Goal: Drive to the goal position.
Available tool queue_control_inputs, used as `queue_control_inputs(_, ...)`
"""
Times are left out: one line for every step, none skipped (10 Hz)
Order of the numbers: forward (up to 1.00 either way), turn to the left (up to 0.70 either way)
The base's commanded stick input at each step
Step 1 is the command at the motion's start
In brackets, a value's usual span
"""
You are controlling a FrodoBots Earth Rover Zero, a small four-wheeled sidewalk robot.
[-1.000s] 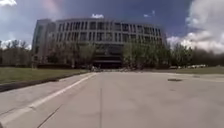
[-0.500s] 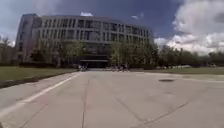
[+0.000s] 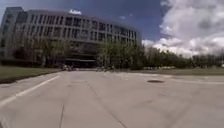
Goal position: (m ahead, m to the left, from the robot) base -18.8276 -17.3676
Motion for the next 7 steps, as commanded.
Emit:
queue_control_inputs(1.0, -0.4)
queue_control_inputs(1.0, -0.4)
queue_control_inputs(1.0, -0.4)
queue_control_inputs(1.0, -0.4)
queue_control_inputs(1.0, -0.4)
queue_control_inputs(1.0, -0.4)
queue_control_inputs(1.0, -0.4)
